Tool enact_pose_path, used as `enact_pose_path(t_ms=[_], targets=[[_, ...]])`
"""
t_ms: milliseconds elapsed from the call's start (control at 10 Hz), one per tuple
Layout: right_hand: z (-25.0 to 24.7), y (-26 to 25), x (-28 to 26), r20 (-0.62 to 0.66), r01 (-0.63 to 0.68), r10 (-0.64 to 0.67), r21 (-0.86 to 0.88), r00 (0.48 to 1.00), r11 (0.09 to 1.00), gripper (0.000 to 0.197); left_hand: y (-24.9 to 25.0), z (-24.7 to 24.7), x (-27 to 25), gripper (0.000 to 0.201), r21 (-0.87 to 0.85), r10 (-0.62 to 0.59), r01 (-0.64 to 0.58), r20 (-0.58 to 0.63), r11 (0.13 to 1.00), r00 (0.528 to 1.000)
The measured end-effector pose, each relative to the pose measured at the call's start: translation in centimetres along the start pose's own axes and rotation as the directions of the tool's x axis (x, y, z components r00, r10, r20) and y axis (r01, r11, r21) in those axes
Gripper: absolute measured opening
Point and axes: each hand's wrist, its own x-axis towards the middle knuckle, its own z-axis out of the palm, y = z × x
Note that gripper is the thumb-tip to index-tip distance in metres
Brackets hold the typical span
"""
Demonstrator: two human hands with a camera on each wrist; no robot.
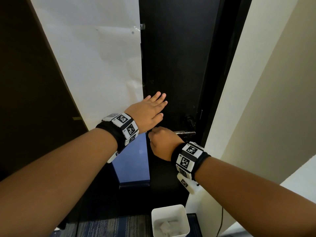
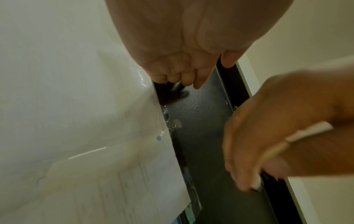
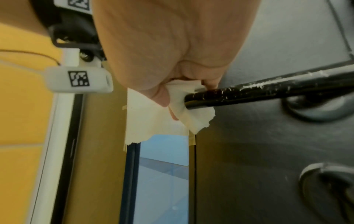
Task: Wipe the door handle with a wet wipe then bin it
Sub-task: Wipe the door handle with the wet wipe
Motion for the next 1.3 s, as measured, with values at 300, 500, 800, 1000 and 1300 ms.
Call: enact_pose_path(t_ms=[300, 500, 800, 1000, 1300], targets=[[-0.2, 1.9, -1.4, 0.142, 0.394, -0.367, -0.349, 0.919, 0.85, 0.022, -0.1, 0.1, -0.1, 0.054, 0.025, 0.001, -0.001, -0.009, 1.0, 1.0], [-0.4, 3.1, -2.6, 0.181, 0.508, -0.478, -0.41, 0.859, 0.757, 0.03, 0.0, 0.2, -0.1, 0.055, 0.03, 0.002, -0.002, -0.015, 1.0, 1.0], [-0.4, 5.8, -4.9, 0.063, 0.483, -0.517, -0.463, 0.854, 0.743, 0.037, 0.0, 0.1, 0.0, 0.055, 0.043, 0.005, -0.005, -0.004, 0.999, 1.0], [-0.7, 8.9, -7.1, 0.014, 0.42, -0.468, -0.464, 0.884, 0.78, 0.035, -0.1, 0.2, 0.0, 0.056, 0.042, 0.004, -0.004, 0.009, 0.999, 1.0], [-0.4, 11.7, -10.1, -0.109, 0.194, -0.255, -0.392, 0.961, 0.899, 0.041, 0.1, 0.3, -0.1, 0.056, 0.027, -0.007, 0.008, -0.007, 1.0, 1.0]])
